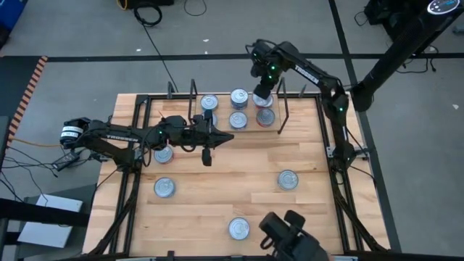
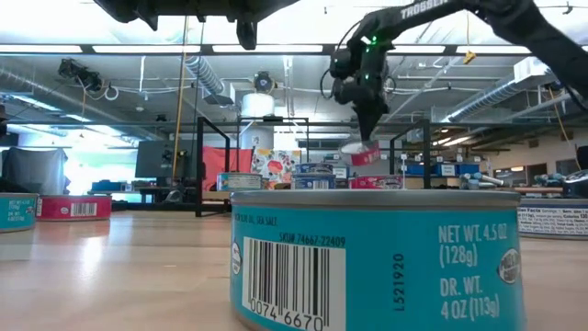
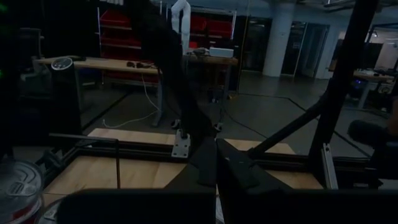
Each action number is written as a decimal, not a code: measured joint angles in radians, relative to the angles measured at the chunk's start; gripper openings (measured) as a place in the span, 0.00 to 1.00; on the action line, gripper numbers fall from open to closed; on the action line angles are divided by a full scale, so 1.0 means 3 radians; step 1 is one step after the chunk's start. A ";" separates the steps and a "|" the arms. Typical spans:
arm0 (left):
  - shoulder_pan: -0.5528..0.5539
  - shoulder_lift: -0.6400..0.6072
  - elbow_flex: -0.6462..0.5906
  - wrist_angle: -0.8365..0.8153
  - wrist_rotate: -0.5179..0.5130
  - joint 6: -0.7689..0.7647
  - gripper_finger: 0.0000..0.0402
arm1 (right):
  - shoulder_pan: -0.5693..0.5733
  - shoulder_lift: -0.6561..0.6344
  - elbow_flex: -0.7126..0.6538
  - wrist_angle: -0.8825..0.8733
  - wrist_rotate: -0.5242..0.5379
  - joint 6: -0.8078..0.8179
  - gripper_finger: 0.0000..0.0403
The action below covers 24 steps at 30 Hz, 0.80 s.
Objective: Stack canned seafood by type on shelf
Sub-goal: Stack the bottom right red tuna can on top of the other red tuna can on the shelf
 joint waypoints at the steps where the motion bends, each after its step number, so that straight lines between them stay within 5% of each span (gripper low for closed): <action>1: 0.0000 0.0000 0.0000 0.0001 0.0000 -0.0001 0.01 | -0.0020 0.0039 0.0005 0.0005 0.0034 -0.0093 0.00; 10: 0.0000 0.0000 0.0000 0.0003 0.0000 -0.0027 0.01 | -0.0160 0.0223 0.0004 0.0032 0.0240 -0.0620 0.00; 24: 0.0000 0.0001 0.0000 0.0003 -0.0001 -0.0053 0.01 | -0.0198 0.0219 -0.0031 0.0237 0.0097 -0.0669 0.00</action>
